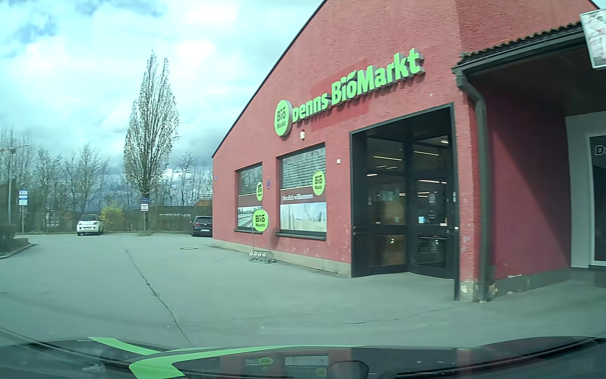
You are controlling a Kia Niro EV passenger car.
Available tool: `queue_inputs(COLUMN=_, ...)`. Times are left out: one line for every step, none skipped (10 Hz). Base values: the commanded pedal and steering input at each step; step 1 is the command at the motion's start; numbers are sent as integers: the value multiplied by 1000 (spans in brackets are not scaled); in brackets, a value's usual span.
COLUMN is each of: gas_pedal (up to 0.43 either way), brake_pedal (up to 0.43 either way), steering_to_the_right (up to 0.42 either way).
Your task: Follow the waypoints while adhering to traffic rules and regulations
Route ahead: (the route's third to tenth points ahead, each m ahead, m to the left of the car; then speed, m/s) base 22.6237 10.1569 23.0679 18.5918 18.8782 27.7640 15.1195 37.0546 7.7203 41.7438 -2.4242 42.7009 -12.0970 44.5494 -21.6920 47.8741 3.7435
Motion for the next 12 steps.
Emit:
queue_inputs(gas_pedal=98, brake_pedal=0, steering_to_the_right=-440)
queue_inputs(gas_pedal=98, brake_pedal=0, steering_to_the_right=-419)
queue_inputs(gas_pedal=98, brake_pedal=0, steering_to_the_right=-390)
queue_inputs(gas_pedal=98, brake_pedal=0, steering_to_the_right=-356)
queue_inputs(gas_pedal=98, brake_pedal=0, steering_to_the_right=-329)
queue_inputs(gas_pedal=98, brake_pedal=0, steering_to_the_right=-298)
queue_inputs(gas_pedal=98, brake_pedal=0, steering_to_the_right=-267)
queue_inputs(gas_pedal=98, brake_pedal=0, steering_to_the_right=-245)
queue_inputs(gas_pedal=98, brake_pedal=0, steering_to_the_right=-212)
queue_inputs(gas_pedal=98, brake_pedal=0, steering_to_the_right=-179)
queue_inputs(gas_pedal=98, brake_pedal=0, steering_to_the_right=-160)
queue_inputs(gas_pedal=98, brake_pedal=0, steering_to_the_right=-142)
